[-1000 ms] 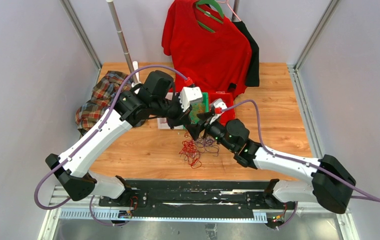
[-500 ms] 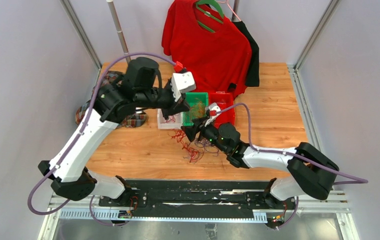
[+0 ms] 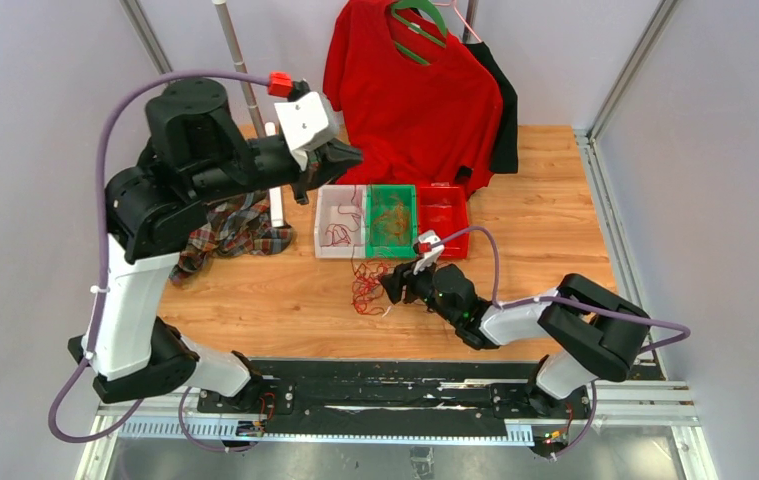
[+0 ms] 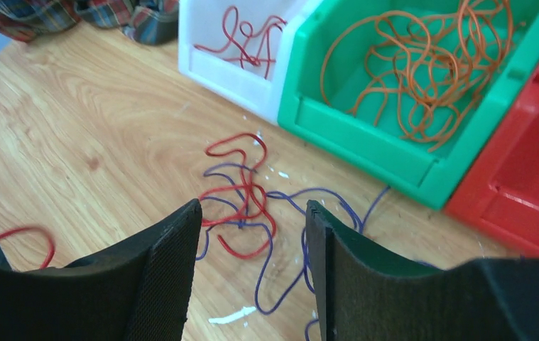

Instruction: Untangle the cables

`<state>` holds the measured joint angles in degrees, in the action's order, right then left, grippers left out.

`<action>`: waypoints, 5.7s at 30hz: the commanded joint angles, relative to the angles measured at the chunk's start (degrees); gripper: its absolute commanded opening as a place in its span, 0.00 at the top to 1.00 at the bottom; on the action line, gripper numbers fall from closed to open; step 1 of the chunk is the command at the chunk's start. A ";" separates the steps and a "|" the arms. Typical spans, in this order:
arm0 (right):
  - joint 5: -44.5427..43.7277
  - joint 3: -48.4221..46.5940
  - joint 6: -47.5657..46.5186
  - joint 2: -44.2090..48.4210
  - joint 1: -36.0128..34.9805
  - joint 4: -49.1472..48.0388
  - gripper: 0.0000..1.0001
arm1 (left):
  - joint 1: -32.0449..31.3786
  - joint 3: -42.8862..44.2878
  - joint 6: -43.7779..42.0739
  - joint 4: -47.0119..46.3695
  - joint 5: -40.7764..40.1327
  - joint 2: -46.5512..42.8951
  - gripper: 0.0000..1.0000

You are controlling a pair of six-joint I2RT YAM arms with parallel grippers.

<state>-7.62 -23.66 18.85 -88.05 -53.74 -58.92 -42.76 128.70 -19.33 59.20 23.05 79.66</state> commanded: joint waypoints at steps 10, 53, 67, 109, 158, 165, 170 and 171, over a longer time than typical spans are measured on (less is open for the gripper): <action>-2.73 4.56 -6.59 15.43 -0.97 6.47 0.36 | 0.32 7.31 -4.27 -2.17 -4.45 0.70 0.99; 3.18 2.37 -8.69 -5.55 -2.62 0.24 0.58 | 0.31 8.41 -22.92 -30.91 -23.80 -5.81 0.99; -5.65 12.00 -3.10 -6.28 -2.60 -4.48 0.99 | 0.31 9.62 -39.45 -55.37 -31.33 -2.09 0.99; 21.09 -29.22 -20.25 31.00 -3.55 46.12 0.28 | 0.22 -18.23 -24.77 -32.06 -6.46 -15.20 0.99; 22.68 -28.74 -15.31 15.90 -9.02 19.12 0.48 | 0.22 -16.84 -11.41 -26.30 -1.51 -15.83 0.99; 20.83 -22.94 -13.09 13.20 -9.02 15.24 0.72 | 0.22 -11.53 -8.86 -26.24 -0.62 -14.23 1.00; 21.16 -22.20 -10.92 9.93 -9.01 12.88 0.76 | 0.21 -7.53 -4.62 -26.12 0.22 -12.85 1.00; 21.37 -22.05 -10.48 9.35 -8.97 12.38 0.77 | 0.22 -6.89 -4.17 -25.88 0.44 -12.66 1.00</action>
<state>14.44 -46.48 6.24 -77.03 -62.13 -41.69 -42.76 118.78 -27.75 33.58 22.00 66.30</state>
